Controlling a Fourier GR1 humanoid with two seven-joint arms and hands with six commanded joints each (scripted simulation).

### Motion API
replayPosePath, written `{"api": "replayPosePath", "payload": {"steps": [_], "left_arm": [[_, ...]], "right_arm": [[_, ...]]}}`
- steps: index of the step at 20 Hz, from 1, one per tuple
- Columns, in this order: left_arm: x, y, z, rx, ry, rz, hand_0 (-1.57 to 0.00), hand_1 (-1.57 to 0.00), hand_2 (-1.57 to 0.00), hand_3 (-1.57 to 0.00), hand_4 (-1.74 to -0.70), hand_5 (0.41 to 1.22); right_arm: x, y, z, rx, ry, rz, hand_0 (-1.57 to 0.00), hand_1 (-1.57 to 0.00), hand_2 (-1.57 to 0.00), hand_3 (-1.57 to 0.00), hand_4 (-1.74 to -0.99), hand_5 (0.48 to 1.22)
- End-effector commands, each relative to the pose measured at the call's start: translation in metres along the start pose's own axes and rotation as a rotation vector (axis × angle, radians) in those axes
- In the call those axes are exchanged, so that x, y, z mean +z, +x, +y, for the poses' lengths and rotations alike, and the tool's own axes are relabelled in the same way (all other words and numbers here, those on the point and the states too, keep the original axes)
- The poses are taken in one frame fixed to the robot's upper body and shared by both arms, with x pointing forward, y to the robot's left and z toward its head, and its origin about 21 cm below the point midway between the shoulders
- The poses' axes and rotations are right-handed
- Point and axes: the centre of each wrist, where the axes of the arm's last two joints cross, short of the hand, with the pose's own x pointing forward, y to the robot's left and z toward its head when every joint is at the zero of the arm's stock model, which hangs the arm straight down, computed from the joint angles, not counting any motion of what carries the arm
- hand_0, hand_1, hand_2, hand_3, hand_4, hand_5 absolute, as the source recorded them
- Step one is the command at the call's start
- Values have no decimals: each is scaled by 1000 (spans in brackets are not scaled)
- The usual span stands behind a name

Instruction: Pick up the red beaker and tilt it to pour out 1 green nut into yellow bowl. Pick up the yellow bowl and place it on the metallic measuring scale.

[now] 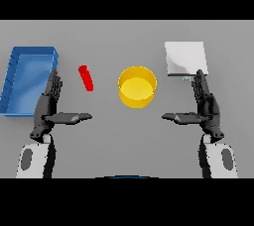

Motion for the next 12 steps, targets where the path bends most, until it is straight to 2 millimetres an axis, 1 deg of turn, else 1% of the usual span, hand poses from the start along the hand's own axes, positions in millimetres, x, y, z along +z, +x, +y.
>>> {"api": "replayPosePath", "payload": {"steps": [1, 6, 7, 8, 10, 11, 12], "left_arm": [[1, 0, 0, 1, 1, -1, 1, 1, 1, 1, -1151, 599], [7, -2, 3, -3, 0, 0, 1, 1, 1, 1, -1151, 599], [17, 1, 4, -72, -30, -22, 1, 1, 1, 1, -1151, 599], [24, 7, 4, -104, -44, -42, 1, 1, 1, 1, -1156, 599], [30, 11, 3, -146, -69, -26, 1, 1, 1, 1, -1161, 599], [29, 14, 5, -154, -66, -15, 1, 1, 1, 1, -1163, 599], [31, 18, 4, -163, -68, -17, 1, 1, 1, 1, -1163, 600]], "right_arm": [[0, 0, 0, 0, -1, 1, 1, 1, 1, 1, -1167, 599], [-3, -1, -1, -2, -1, 3, 1, 1, 1, 1, -1167, 599], [3, 2, -3, 160, 2, -77, 1, 1, 1, 1, -1167, 599], [11, 0, -1, 245, 9, -111, 1, 1, 1, 1, -1163, 595], [17, 2, 2, 329, 5, -118, 1, 1, 1, 1, -1160, 591], [15, 5, 5, 347, 8, -123, 1, 1, 1, 1, -1159, 590], [19, 6, 3, 350, 3, -121, 1, 1, 1, 1, -1162, 591]]}}
